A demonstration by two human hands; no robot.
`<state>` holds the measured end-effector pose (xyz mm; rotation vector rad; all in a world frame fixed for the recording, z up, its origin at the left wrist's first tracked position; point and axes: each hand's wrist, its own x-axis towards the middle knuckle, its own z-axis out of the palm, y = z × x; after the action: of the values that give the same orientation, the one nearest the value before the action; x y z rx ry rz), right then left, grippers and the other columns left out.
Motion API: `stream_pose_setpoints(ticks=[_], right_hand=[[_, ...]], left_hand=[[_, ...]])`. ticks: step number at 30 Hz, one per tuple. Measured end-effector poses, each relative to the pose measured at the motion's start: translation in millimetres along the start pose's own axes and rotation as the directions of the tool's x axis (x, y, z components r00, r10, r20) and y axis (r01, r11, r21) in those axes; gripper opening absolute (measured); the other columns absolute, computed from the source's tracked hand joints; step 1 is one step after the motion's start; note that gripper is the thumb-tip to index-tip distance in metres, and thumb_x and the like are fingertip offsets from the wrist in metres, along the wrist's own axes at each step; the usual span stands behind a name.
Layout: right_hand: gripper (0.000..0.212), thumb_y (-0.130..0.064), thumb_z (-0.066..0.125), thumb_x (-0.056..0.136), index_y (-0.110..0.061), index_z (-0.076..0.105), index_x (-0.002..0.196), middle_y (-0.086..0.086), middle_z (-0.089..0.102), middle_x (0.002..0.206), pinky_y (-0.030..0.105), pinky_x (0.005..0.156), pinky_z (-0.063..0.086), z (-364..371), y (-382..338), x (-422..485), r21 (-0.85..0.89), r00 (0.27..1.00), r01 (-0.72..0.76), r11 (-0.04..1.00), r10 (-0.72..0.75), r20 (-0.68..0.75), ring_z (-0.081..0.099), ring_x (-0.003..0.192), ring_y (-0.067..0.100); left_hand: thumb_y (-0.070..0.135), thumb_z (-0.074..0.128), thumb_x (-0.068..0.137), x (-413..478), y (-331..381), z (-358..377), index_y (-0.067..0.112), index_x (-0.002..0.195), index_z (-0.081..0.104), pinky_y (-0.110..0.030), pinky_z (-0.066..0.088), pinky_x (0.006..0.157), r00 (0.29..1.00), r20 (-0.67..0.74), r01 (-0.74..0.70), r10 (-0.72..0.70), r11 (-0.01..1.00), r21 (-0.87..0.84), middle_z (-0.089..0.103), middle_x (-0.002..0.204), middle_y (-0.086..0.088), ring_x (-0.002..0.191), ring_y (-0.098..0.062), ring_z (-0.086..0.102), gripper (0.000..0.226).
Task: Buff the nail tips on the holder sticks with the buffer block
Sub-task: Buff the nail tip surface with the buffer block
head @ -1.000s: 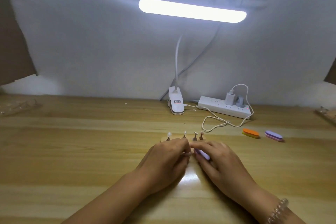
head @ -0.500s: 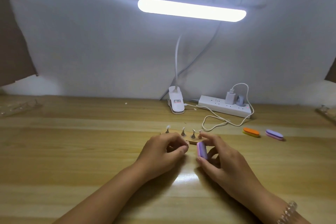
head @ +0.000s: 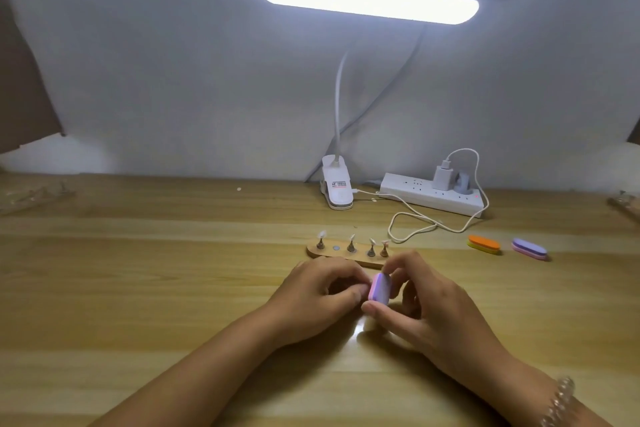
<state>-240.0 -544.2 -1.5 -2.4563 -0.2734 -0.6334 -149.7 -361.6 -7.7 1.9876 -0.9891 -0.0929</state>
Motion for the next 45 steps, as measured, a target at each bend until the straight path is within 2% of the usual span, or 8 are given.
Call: stream_pose_setpoints(ticks=[5, 11, 19, 26, 32, 36, 40, 45], right_hand=[[0.044, -0.060, 0.069, 0.071, -0.031, 0.050, 0.098, -0.013, 0.064, 0.080, 0.027, 0.055, 0.048, 1.0, 1.5, 13.0, 0.142, 0.993, -0.115, 0.983, 0.112, 0.031, 0.057, 0.056, 0.011], [0.039, -0.030, 0.077, 0.079, -0.029, 0.051, 0.108, -0.004, 0.065, 0.082, 0.039, 0.061, 0.053, 3.1, -2.6, 12.4, 0.254, 0.980, -0.172, 0.952, 0.140, 0.139, 0.059, 0.059, 0.013], [0.047, -0.041, 0.074, 0.070, -0.024, 0.053, 0.108, -0.003, 0.073, 0.088, 0.026, 0.064, 0.051, 0.4, 1.2, 11.9, 0.426, 0.956, -0.245, 0.871, 0.143, 0.258, 0.065, 0.068, 0.020], [0.045, -0.046, 0.078, 0.071, -0.025, 0.049, 0.097, -0.007, 0.068, 0.076, 0.019, 0.054, 0.040, 5.7, -1.8, 9.4, 0.250, 0.983, -0.153, 0.956, 0.120, 0.139, 0.053, 0.056, 0.010], [0.052, -0.063, 0.068, 0.065, -0.022, 0.048, 0.091, -0.008, 0.062, 0.067, 0.020, 0.051, 0.035, 1.6, -3.9, 10.7, 0.178, 0.989, -0.141, 0.974, 0.130, 0.068, 0.049, 0.053, 0.010], [0.049, -0.060, 0.071, 0.068, -0.024, 0.045, 0.088, -0.007, 0.059, 0.064, 0.022, 0.050, 0.034, 2.8, -6.4, 8.1, 0.132, 0.990, -0.069, 0.989, 0.052, 0.129, 0.049, 0.052, 0.013], [0.049, -0.062, 0.069, 0.068, -0.023, 0.046, 0.087, -0.007, 0.060, 0.065, 0.021, 0.050, 0.033, 1.7, -3.3, 10.6, 0.153, 0.990, -0.139, 0.978, 0.133, 0.045, 0.047, 0.051, 0.009], [0.048, -0.063, 0.069, 0.067, -0.025, 0.048, 0.089, -0.010, 0.062, 0.068, 0.019, 0.050, 0.034, 3.3, -5.1, 9.4, 0.153, 0.991, -0.127, 0.980, 0.117, 0.068, 0.048, 0.053, 0.010]], left_hand=[[0.023, 0.071, 0.089, 4.3, -1.0, -0.8, 0.028, 0.098, 0.074, -0.045, 0.054, 0.088, 0.999, -0.009, 0.035, -0.036, 0.995, -0.098, 0.074, 0.093, 0.007, 0.090, -0.015, 0.069, 0.011], [0.011, 0.066, 0.091, 3.3, -2.8, 1.6, 0.016, 0.098, 0.075, -0.045, 0.052, 0.084, 0.998, -0.055, 0.036, -0.038, 0.999, -0.035, 0.073, 0.091, -0.001, 0.088, -0.022, 0.067, 0.012], [0.017, 0.071, 0.091, 5.6, -4.1, -13.9, 0.021, 0.096, 0.077, -0.030, 0.050, 0.074, 0.997, 0.037, 0.062, -0.061, 0.998, -0.017, 0.070, 0.081, 0.009, 0.075, -0.006, 0.062, 0.009], [0.013, 0.072, 0.090, 1.7, -9.2, -14.2, 0.015, 0.091, 0.077, -0.023, 0.042, 0.065, 0.999, 0.041, -0.022, 0.023, 0.999, -0.024, 0.064, 0.075, 0.009, 0.067, -0.004, 0.055, 0.005], [0.014, 0.071, 0.090, 1.5, -8.4, -12.7, 0.012, 0.093, 0.076, -0.038, 0.049, 0.067, 0.996, 0.056, -0.065, 0.067, 0.997, -0.040, 0.068, 0.081, 0.000, 0.073, -0.020, 0.061, 0.006], [0.012, 0.071, 0.091, 1.7, -9.6, -12.2, 0.011, 0.096, 0.077, -0.038, 0.050, 0.069, 0.995, 0.064, -0.068, 0.071, 0.996, -0.050, 0.069, 0.084, 0.000, 0.075, -0.022, 0.063, 0.008], [0.016, 0.072, 0.090, 1.8, -10.3, -11.5, 0.013, 0.095, 0.077, -0.040, 0.051, 0.070, 0.996, 0.059, -0.061, 0.065, 0.996, -0.062, 0.070, 0.085, -0.001, 0.077, -0.024, 0.064, 0.008], [0.016, 0.071, 0.091, 2.2, -11.3, -11.0, 0.015, 0.095, 0.077, -0.028, 0.048, 0.068, 0.998, 0.053, -0.040, 0.043, 0.997, -0.069, 0.069, 0.082, 0.008, 0.071, -0.007, 0.059, 0.007]])
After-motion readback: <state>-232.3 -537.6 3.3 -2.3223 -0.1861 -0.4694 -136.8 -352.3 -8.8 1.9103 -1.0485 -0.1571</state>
